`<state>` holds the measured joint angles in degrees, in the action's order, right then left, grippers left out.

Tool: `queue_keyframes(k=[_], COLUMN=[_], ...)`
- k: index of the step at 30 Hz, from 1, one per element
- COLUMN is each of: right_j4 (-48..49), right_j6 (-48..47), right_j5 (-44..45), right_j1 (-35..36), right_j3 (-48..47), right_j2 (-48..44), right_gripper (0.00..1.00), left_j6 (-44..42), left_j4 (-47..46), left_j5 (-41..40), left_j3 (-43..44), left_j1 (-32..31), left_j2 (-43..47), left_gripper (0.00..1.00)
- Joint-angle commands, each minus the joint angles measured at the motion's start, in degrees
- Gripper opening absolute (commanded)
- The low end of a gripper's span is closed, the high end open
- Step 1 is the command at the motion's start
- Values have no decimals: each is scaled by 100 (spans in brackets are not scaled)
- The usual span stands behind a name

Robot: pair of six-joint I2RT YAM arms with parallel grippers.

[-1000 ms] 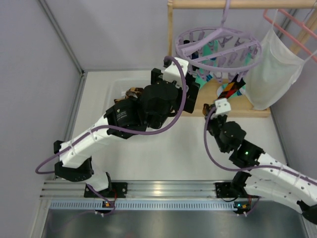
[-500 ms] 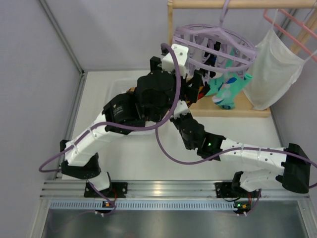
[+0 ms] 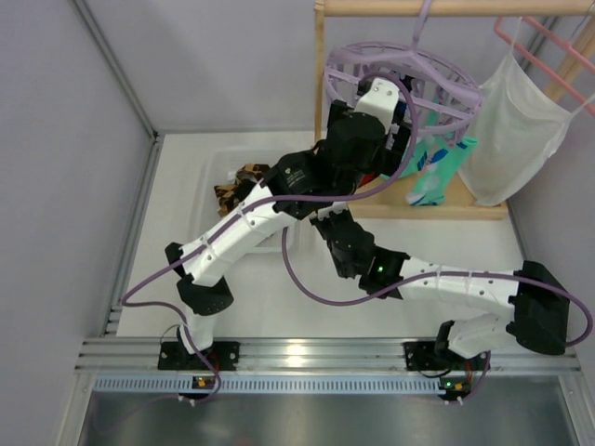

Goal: Remove the socks clipped to the hanger

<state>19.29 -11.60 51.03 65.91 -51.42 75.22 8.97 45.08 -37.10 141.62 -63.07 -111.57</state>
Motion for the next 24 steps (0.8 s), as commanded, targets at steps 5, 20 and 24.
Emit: queue_keyframes(k=[5,20,24], right_j4=[620,716,751], right_j6=[26,-44,-80], right_j5=[101,197,119], right_j1=[212,282,291], right_j3=[-87,-351,-246], right_j2=[414,801,696], right_gripper=[0,0,0], left_j6=[254,333,228], left_j4=[-342,-351,-342], left_j5=[-77,-386,-333], left_j3=[50,-328,-416], left_j1=[-74,-31,66], left_j2=[100,144,284], left_gripper=[92,72,70])
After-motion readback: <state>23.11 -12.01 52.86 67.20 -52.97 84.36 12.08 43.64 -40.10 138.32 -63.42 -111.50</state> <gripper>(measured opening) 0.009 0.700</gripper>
